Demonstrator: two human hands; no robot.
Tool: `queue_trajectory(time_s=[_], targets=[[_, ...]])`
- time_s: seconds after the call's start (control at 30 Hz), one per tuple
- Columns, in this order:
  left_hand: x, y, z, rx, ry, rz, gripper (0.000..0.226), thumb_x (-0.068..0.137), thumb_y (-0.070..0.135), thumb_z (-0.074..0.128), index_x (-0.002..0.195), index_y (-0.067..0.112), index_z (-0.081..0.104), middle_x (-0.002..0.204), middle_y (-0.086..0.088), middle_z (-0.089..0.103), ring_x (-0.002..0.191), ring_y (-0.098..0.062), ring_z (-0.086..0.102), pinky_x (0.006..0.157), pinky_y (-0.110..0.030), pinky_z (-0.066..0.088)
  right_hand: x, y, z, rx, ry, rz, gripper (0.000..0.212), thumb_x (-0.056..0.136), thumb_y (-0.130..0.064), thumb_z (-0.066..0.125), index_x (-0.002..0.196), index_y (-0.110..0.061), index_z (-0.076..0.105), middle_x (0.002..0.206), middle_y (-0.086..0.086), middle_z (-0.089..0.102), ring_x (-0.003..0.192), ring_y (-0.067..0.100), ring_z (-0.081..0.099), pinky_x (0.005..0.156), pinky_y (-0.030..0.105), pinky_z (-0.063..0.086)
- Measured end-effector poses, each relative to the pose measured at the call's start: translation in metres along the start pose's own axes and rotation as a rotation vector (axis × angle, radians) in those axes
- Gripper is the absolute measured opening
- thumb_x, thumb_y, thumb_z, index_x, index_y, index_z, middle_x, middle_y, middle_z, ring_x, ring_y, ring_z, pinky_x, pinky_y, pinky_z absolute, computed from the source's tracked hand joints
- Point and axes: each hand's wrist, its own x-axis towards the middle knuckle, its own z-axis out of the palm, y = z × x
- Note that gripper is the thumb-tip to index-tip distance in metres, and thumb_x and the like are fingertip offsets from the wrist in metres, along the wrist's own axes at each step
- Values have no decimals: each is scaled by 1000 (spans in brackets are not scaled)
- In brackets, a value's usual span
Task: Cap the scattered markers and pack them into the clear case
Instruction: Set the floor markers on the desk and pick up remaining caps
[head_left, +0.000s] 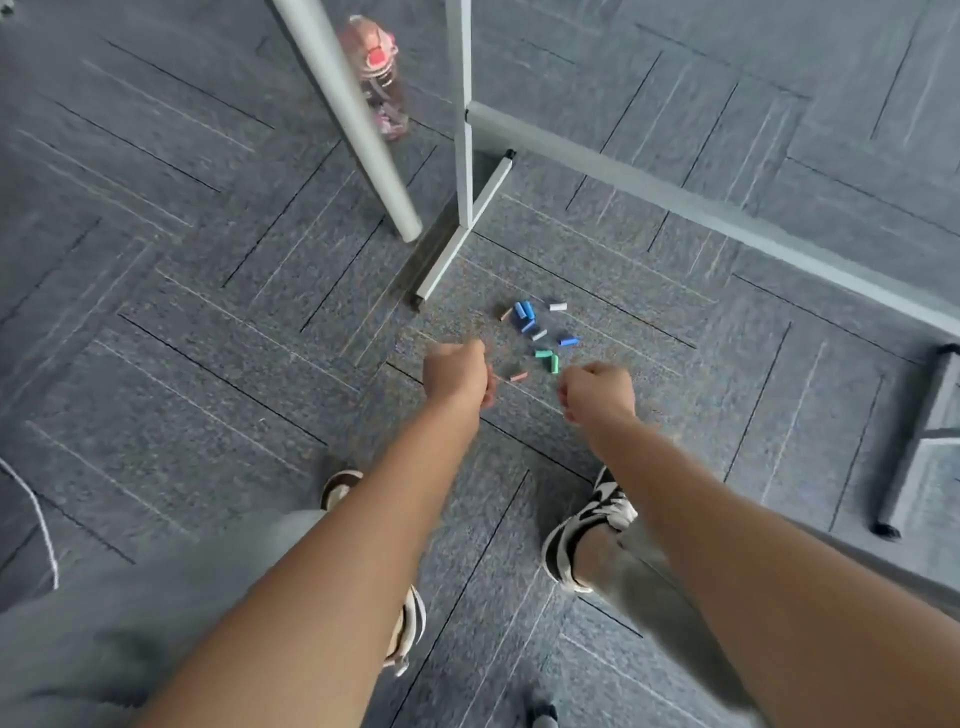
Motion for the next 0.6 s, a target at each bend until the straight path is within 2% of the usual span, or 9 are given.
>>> queue_trajectory(time_s=[0.1, 0.2, 0.27, 0.33, 0.4, 0.43, 0.5, 0.6], targets=[[43, -21, 10, 150, 28, 45, 10, 98, 10, 56, 94, 4, 62, 74, -6, 64, 54, -13, 58, 43, -22, 46, 38, 16, 9, -81, -1, 6, 14, 96, -22, 69, 89, -10, 72, 86, 10, 76, 79, 25, 74, 81, 48, 65], [94, -42, 27, 321, 45, 98, 7, 97, 10, 59, 101, 6, 63, 90, -9, 69, 66, -15, 64, 62, -33, 62, 88, 36, 20, -154, 10, 16, 17, 96, -27, 70, 94, -10, 71, 87, 8, 75, 82, 23, 75, 78, 42, 64], [120, -55, 32, 413, 51, 108, 19, 96, 12, 63, 114, 6, 62, 94, -7, 68, 72, -16, 66, 69, -39, 64, 113, 48, 28, -223, 22, 16, 21, 95, -30, 69, 100, -10, 71, 89, 7, 74, 80, 22, 71, 73, 36, 61], [144, -65, 40, 493, 60, 151, 30, 94, 14, 66, 122, 9, 57, 100, -6, 67, 70, -15, 66, 58, -34, 60, 133, 58, 33, -255, 46, 14, 30, 95, -36, 70, 111, -11, 67, 93, 4, 69, 80, 20, 67, 69, 32, 54], [164, -71, 46, 589, 81, 213, 30, 93, 18, 69, 120, 14, 55, 108, -5, 63, 73, -15, 65, 50, -28, 48, 147, 65, 39, -290, 56, 4, 38, 96, -36, 71, 123, -12, 61, 95, 1, 63, 77, 15, 61, 61, 27, 46], [172, -73, 50, 637, 104, 242, 28, 92, 21, 70, 115, 17, 54, 111, -4, 60, 79, -17, 65, 54, -27, 47, 154, 67, 42, -311, 59, -1, 41, 96, -34, 71, 127, -11, 59, 99, 1, 61, 77, 14, 60, 57, 25, 42], [188, -76, 57, 701, 139, 276, 30, 91, 26, 72, 113, 18, 53, 113, -4, 57, 92, -23, 63, 66, -33, 53, 166, 72, 48, -336, 69, -13, 43, 97, -30, 70, 132, -10, 56, 109, 5, 63, 83, 19, 65, 54, 24, 40], [205, -83, 66, 755, 146, 301, 36, 91, 28, 72, 118, 13, 54, 120, -12, 56, 94, -31, 64, 81, -49, 58, 179, 76, 55, -350, 106, -29, 35, 96, -27, 72, 123, -10, 58, 98, 2, 62, 79, 17, 63, 56, 25, 41]])
